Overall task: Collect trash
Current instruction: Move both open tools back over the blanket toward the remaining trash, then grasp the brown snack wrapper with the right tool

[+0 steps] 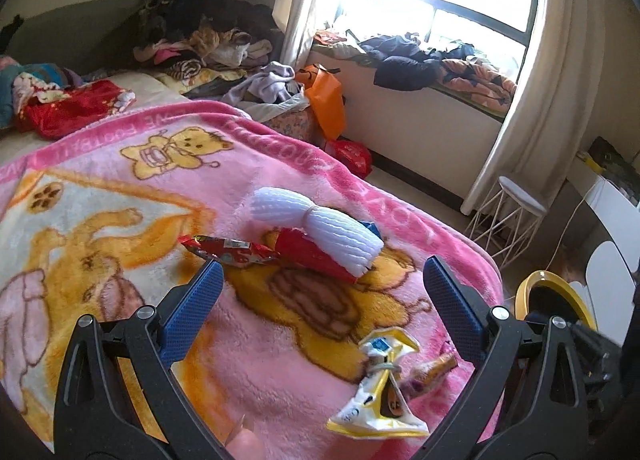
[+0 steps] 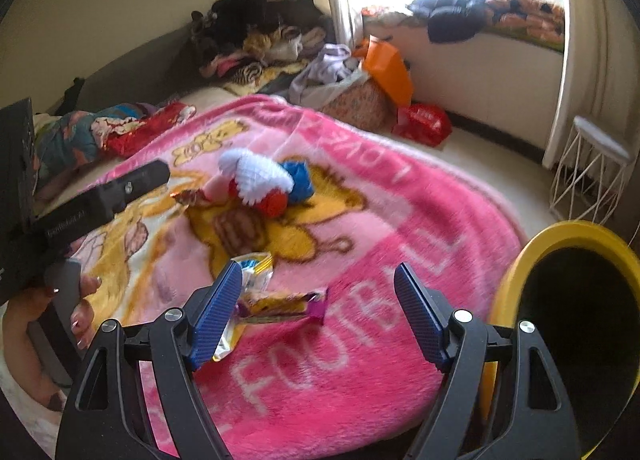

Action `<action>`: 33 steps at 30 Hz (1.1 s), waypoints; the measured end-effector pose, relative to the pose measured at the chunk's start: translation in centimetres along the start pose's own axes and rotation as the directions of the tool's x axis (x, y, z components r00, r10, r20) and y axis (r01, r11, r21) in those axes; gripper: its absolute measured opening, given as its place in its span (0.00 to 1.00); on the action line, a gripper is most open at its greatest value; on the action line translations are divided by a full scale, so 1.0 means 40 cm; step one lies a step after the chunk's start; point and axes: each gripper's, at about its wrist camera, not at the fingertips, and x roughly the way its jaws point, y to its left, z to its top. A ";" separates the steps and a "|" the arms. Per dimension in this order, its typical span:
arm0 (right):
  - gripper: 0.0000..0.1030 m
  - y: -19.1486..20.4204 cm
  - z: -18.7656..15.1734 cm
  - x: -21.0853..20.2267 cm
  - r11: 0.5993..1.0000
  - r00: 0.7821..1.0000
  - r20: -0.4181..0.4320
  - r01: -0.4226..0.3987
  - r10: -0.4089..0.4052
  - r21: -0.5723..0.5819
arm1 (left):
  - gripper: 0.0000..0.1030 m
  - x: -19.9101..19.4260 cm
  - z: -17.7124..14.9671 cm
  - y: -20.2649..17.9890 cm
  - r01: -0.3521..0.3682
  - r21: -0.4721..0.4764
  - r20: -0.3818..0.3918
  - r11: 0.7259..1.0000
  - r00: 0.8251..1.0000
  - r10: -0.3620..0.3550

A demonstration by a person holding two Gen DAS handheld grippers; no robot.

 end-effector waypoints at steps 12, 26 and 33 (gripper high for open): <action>0.73 -0.031 -0.001 0.103 0.983 0.989 -0.147 0.006 0.021 0.182 | 0.89 0.137 0.062 -0.004 0.040 -0.095 -0.074 0.995 0.996 -0.047; 0.15 -0.017 -0.037 0.180 0.959 0.959 -0.255 -0.051 0.125 0.279 | 0.67 0.275 0.062 -0.016 -0.035 -0.157 -0.202 0.987 0.979 0.003; 0.15 -0.033 -0.028 0.148 0.951 0.968 -0.196 -0.096 0.158 0.293 | 0.34 0.290 0.036 -0.011 -0.039 -0.176 -0.239 0.984 0.971 -0.005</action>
